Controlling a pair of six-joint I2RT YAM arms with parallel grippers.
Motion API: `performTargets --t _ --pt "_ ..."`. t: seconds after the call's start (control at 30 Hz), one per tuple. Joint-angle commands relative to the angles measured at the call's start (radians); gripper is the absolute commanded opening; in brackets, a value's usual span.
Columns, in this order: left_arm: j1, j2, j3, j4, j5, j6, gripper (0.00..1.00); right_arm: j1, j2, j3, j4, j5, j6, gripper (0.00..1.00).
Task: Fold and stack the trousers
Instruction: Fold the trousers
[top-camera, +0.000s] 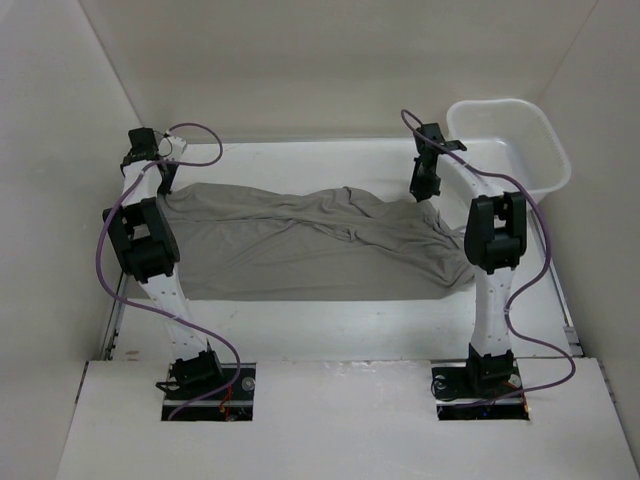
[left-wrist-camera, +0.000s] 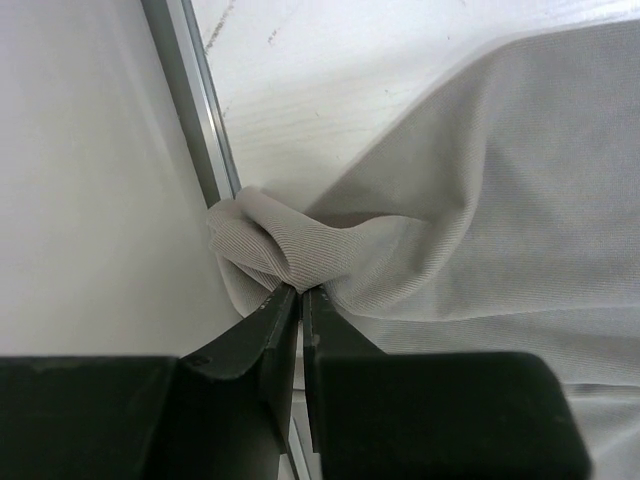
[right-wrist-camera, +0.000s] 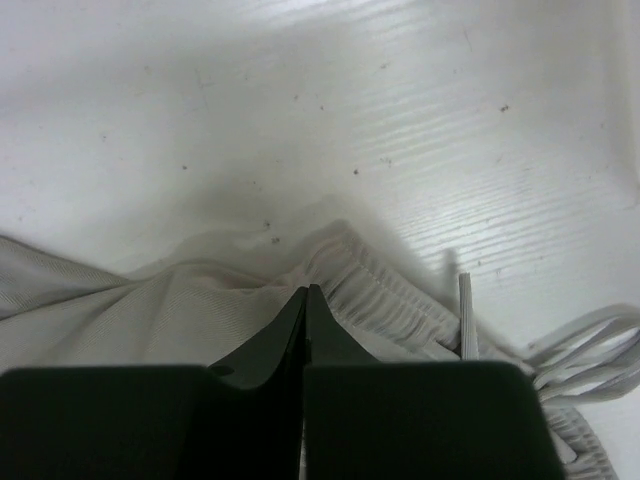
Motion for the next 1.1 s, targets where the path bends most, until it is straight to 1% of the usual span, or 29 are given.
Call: performTargets --t 0.0,0.17,0.23,0.3,0.33,0.4,0.47,0.5,0.53,0.57,0.67,0.77,0.8,0.93,1.0,1.07 --pt "0.004 -0.035 0.042 0.078 0.01 0.009 0.03 -0.031 -0.017 0.031 -0.017 -0.024 0.0 0.0" --pt "-0.004 -0.038 0.121 0.206 -0.017 -0.014 0.03 -0.066 -0.141 0.005 0.098 0.127 0.003 0.0" --pt "-0.013 -0.054 0.122 0.23 -0.013 -0.007 0.03 -0.068 -0.18 -0.017 0.134 0.147 -0.005 0.0" --pt "-0.027 -0.063 0.113 0.222 -0.005 0.009 0.03 -0.065 -0.189 -0.026 0.132 0.135 -0.01 0.0" --pt "-0.035 -0.069 0.099 0.217 -0.002 0.018 0.03 -0.063 -0.178 -0.025 0.112 0.104 -0.005 0.08" --pt "-0.051 -0.086 0.052 0.223 -0.002 0.033 0.04 -0.055 -0.138 -0.009 0.055 0.006 0.006 0.48" --pt "-0.067 -0.1 0.007 0.228 -0.002 0.039 0.04 -0.016 -0.112 -0.023 0.023 -0.023 0.042 0.58" --pt "-0.074 -0.106 -0.009 0.231 -0.004 0.039 0.04 -0.003 -0.111 -0.049 0.026 -0.005 0.074 0.68" --pt "-0.079 -0.112 -0.022 0.231 -0.004 0.038 0.04 0.011 -0.112 -0.078 0.041 0.013 0.108 0.76" --pt "-0.084 -0.117 -0.033 0.231 -0.001 0.033 0.04 0.02 -0.114 -0.11 0.061 0.024 0.143 0.79" --pt "-0.088 -0.129 -0.049 0.233 0.002 0.026 0.04 0.021 -0.112 -0.164 0.085 0.05 0.245 0.79" --pt "-0.09 -0.138 -0.056 0.233 0.012 0.026 0.04 0.014 -0.097 -0.158 0.076 0.063 0.302 0.79" --pt "-0.09 -0.14 -0.057 0.233 0.012 0.026 0.05 0.014 -0.089 -0.146 0.06 0.064 0.308 0.79" --pt "-0.088 -0.143 -0.057 0.233 0.012 0.016 0.05 0.012 -0.054 -0.081 -0.012 0.081 0.352 0.85" --pt "-0.085 -0.143 -0.054 0.234 0.013 0.016 0.05 0.006 -0.022 -0.022 -0.078 0.083 0.421 0.85" --pt "-0.081 -0.143 -0.05 0.237 0.016 0.015 0.05 0.003 0.013 0.04 -0.14 0.081 0.513 0.81"
